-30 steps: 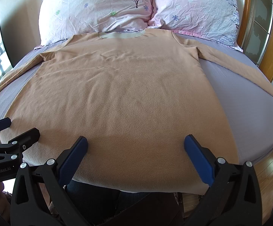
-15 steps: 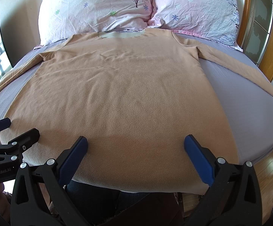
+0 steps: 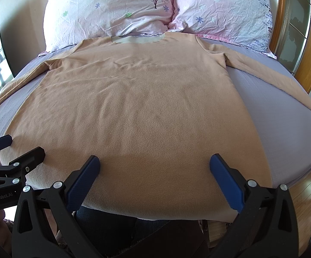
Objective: Fold small clothes
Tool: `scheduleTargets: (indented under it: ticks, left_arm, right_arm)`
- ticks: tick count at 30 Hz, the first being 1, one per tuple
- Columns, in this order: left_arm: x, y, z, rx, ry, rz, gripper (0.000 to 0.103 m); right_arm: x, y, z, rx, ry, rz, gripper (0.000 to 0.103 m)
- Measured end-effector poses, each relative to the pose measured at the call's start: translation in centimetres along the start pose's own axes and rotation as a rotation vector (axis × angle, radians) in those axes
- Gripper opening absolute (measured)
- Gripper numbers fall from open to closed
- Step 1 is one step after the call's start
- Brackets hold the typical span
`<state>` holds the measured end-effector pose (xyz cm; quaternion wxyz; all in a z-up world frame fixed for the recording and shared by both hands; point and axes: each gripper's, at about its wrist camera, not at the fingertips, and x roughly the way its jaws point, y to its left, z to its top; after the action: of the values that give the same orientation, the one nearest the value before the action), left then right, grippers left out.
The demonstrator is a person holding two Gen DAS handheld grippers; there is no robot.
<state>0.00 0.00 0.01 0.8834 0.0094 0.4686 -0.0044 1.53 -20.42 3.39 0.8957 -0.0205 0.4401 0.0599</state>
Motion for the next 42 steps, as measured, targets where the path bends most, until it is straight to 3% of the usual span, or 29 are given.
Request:
scheduleTargets:
  ticks: [32,36,39,42]
  left_arm:
    - [0.0,0.0,0.0,0.0,-0.002,0.0,0.101]
    - [0.0,0.0,0.0,0.004,-0.007,0.001,0.101]
    - [-0.1,0.0,-0.3,0.012,-0.043,0.001,0.101]
    - [-1.3,-0.2,-0.1,0.024,-0.106,-0.007,0.101]
  right_arm:
    - [0.1,0.3,-0.4,0.0,-0.001,0.0,0.102]
    - [0.4,0.5,-0.8,-0.022,-0.036,0.024,0.102]
    - [0.8,-2.3,0.4,0.001,-0.071,0.083,0.102]
    - [-0.5,-9.1,3.1,0.194,-0.165,0.043,0.102]
